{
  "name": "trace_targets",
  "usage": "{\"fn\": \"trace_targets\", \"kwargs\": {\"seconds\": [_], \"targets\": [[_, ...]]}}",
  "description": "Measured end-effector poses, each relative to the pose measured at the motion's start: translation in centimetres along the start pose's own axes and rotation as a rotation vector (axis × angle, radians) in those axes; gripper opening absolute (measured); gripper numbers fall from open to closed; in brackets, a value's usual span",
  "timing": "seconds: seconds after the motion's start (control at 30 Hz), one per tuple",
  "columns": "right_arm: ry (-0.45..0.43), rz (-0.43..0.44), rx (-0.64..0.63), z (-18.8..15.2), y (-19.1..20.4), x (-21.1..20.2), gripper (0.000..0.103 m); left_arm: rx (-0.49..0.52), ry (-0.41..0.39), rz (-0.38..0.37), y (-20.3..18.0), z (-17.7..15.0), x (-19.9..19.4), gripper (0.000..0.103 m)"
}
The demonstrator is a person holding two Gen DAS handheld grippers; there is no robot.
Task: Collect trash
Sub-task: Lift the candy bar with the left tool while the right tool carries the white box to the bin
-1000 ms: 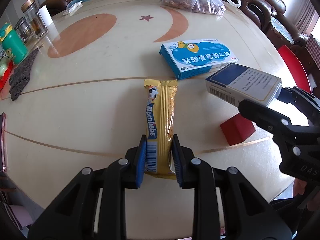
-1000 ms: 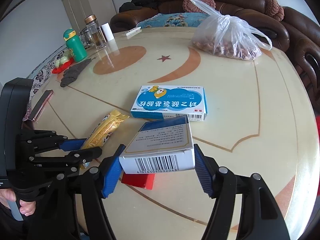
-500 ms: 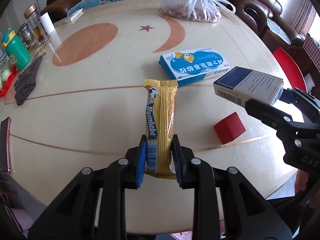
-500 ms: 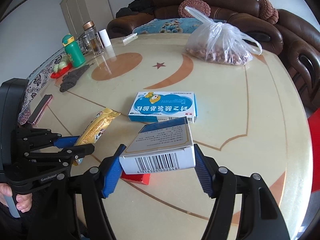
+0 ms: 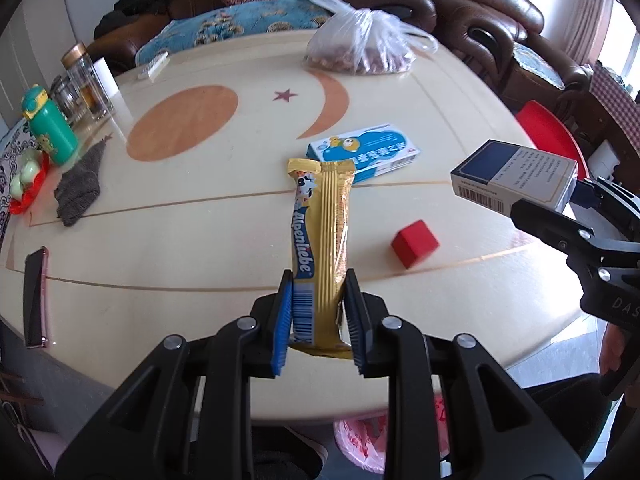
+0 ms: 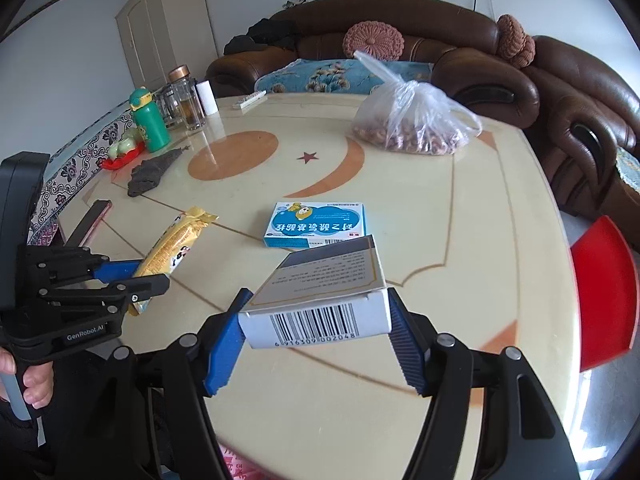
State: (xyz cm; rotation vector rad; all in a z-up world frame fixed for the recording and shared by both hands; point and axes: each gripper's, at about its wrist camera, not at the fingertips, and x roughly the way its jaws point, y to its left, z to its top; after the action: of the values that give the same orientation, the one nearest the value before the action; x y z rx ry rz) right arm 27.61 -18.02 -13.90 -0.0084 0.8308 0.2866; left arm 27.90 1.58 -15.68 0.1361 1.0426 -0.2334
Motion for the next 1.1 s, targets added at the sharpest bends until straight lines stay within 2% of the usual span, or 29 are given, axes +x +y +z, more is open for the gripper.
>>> {"fn": "trace_targets", "kwargs": {"seconds": [0.27, 0.57, 0.87, 1.1], "targets": [[-0.040, -0.029, -0.025, -1.8, 2.2, -5.5, 0.064, 0.053, -0.054, -0.005, -1.3, -1.8, -4.7, 0.025], [-0.033, -0.044, -0.050, -4.9, 4.7, -9.4, 0.064, 0.097, -0.062, -0.021, -2.5, -4.7, -7.8, 0.025], [-0.019, -0.040, -0.045, -8.5, 6.5, -12.6, 0.064, 0.158, -0.068, -0.044, -4.3, -7.4, -9.9, 0.025], [0.005, -0.041, -0.034, -10.9, 7.1, -13.6, 0.064, 0.202, -0.039, -0.090, -5.6, -9.9, -9.7, 0.025]]}}
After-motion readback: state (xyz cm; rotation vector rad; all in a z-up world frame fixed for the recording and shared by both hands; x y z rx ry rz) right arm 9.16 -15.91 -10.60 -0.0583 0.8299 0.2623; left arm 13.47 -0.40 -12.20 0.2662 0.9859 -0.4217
